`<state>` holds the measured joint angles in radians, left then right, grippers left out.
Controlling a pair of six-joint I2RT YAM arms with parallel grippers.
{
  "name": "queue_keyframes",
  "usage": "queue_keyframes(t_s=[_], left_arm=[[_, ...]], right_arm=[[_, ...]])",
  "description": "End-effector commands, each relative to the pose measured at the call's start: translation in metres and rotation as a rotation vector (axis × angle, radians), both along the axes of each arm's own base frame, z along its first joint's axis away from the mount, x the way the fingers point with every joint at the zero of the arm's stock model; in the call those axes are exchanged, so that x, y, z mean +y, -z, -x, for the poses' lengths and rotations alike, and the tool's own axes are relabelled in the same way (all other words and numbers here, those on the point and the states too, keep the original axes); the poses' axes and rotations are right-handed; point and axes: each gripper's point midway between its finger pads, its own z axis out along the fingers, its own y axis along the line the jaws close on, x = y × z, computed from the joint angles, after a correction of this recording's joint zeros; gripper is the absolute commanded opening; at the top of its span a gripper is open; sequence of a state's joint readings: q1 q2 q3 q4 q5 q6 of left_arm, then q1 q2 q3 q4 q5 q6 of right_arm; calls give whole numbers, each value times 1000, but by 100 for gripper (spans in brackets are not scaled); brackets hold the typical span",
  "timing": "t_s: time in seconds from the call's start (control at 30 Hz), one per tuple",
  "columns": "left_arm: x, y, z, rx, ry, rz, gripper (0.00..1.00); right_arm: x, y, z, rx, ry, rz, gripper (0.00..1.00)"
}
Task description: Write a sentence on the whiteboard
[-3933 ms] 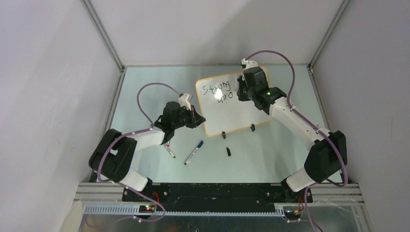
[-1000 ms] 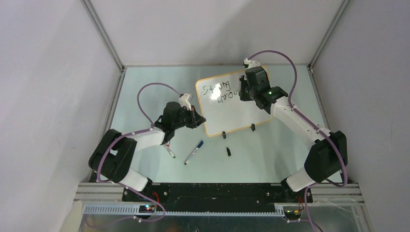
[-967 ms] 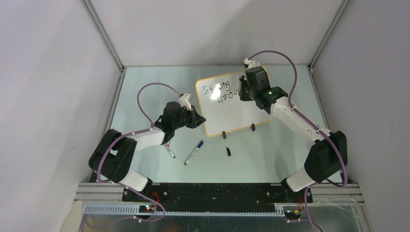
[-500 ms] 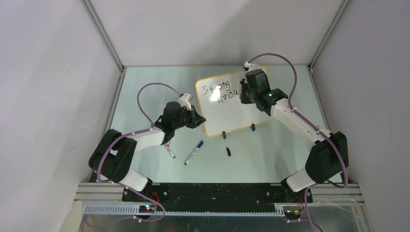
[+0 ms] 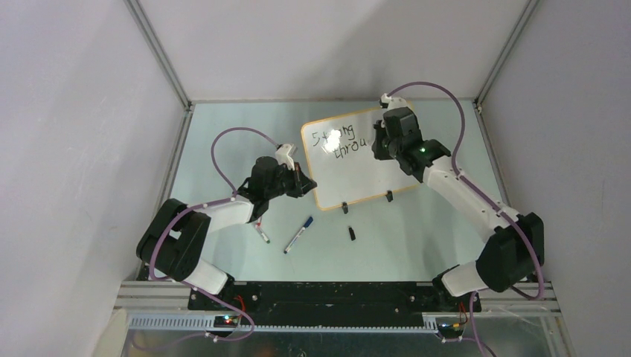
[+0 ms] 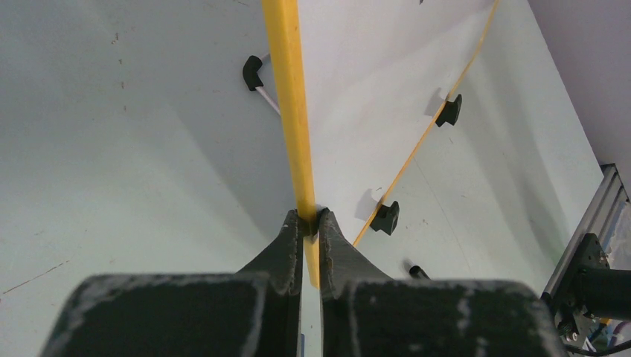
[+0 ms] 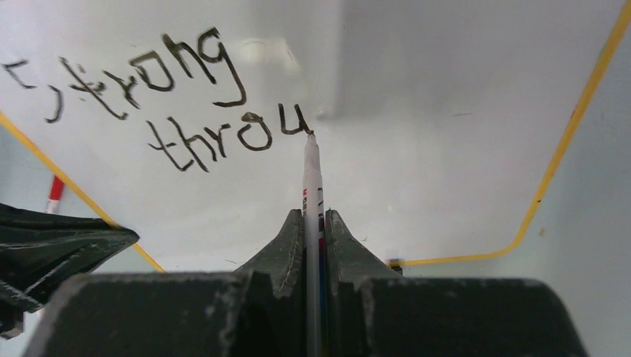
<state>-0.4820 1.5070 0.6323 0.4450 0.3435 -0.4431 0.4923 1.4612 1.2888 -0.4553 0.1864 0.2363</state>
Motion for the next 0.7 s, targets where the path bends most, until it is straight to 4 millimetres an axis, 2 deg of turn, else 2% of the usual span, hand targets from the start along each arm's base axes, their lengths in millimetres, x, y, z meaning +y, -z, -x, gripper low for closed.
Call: queue_keyframes(t_s=[0.0,0.03,0.07,0.27,0.3,0.33,0.37,0.4,0.43,0.47,0.5,0.53,0.67], left_arm=[[-3,-7,-2,-42,19,-35,0],[-3,-8,-2,-43,19,-35,0],[-3,-8,-2,-43,19,-34,0],[-2,-6,-3,-43,10,-44,0],[-2,-6,-3,-42,11,-46,0],[-2,-6,-3,-43,11,-46,0],[-2,-5,-3,-41,9,-46,0],[-2,-5,-4,-39,9,-45,0],[-2,-4,-4,-38,9,-46,0],[-2,-3,-3,-35,9,-46,0],[-2,-3,-4,-35,7,-47,0],[-2,-4,-4,-37,7,-48,0],[-3,-4,-5,-40,8,-48,0]], right_arm=[[-7,-41,5,-125,20,-67,0],[-7,-37,7,-124,18,-67,0],[-7,-44,7,-153,16,-83,0],[-8,-30,7,-201,12,-100,0],[-5,-35,8,-226,5,-118,0],[-4,-26,11,-219,-3,-116,0],[-2,-36,12,-262,-9,-136,0],[-4,-27,15,-262,-5,-125,0],[-3,-34,17,-296,-7,-139,0],[-6,-28,19,-298,0,-127,0],[-6,-35,21,-327,-1,-137,0],[-9,-32,23,-336,10,-132,0],[-9,-44,29,-410,5,-158,0]])
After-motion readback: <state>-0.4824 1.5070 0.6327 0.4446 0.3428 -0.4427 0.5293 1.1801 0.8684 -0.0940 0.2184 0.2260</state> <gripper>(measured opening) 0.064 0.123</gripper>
